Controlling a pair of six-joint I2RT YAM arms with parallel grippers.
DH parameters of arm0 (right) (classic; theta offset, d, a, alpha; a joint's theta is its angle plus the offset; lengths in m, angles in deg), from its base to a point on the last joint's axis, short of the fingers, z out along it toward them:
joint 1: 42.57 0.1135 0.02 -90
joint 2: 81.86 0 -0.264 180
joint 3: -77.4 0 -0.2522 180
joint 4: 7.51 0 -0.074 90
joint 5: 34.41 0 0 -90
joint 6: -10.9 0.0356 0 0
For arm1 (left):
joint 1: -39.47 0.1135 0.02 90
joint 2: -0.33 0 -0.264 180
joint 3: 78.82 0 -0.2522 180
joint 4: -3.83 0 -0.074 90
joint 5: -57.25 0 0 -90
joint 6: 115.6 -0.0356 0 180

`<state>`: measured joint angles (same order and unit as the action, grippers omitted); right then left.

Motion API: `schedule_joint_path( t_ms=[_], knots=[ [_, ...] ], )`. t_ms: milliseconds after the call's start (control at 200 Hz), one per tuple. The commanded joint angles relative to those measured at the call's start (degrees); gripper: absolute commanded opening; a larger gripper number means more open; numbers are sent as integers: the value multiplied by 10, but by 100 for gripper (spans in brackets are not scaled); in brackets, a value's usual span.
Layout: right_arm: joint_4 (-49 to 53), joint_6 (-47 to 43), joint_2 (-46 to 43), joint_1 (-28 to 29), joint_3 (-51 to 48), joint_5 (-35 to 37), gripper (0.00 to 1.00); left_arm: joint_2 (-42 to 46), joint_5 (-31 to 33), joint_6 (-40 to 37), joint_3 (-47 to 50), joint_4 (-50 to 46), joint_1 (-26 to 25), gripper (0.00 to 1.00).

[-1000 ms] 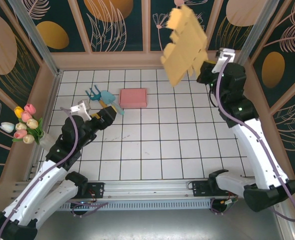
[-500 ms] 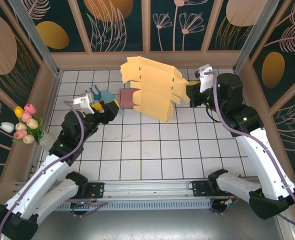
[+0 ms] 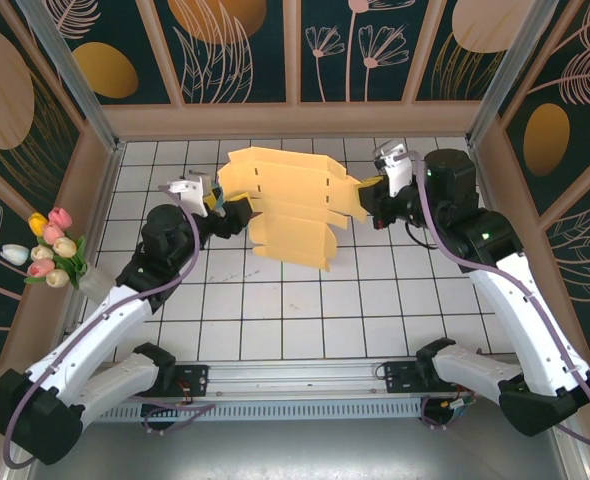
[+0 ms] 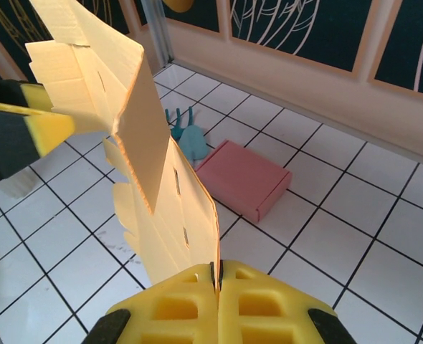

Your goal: Fold the paper box

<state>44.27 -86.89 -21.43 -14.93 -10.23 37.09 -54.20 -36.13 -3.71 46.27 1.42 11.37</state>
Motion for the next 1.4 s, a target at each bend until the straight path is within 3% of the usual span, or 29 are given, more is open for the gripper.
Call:
schedule_joint_path(
  t_ms=[0,110,175,355,445,570,721,856,966,1066,1221,1396],
  knots=[
    [9,-17,-4,7,-8,-23,0,-1,9,-29,-15,36,-1,80],
    [13,-20,1,9,-14,-22,0,-4,-34,-26,-12,59,-1,71],
    [13,-20,3,9,-15,-20,0,-13,-53,-27,-16,63,-1,59],
    [10,-16,4,9,-13,5,0,-36,-36,-16,-38,38,-1,0],
    [1,-5,-1,9,-6,38,6,-32,-12,11,-41,19,-1,0],
    [-54,13,-26,9,-23,129,33,-1,-32,65,3,52,-5,0],
    [-140,-23,-62,9,-59,176,55,13,-55,114,51,84,-21,0],
    [-173,-122,-75,9,-81,120,58,0,-46,101,71,91,-51,0],
    [-127,-301,-76,10,-90,-13,52,-11,1,73,91,98,-68,0],
    [-100,-431,-68,13,-103,-72,50,-15,49,34,111,127,-89,0],
    [-49,-550,-15,23,-96,-67,54,-10,127,-43,154,198,-123,0],
    [-22,-616,62,42,-80,28,57,-15,158,-121,195,256,-139,0]
  ],
)
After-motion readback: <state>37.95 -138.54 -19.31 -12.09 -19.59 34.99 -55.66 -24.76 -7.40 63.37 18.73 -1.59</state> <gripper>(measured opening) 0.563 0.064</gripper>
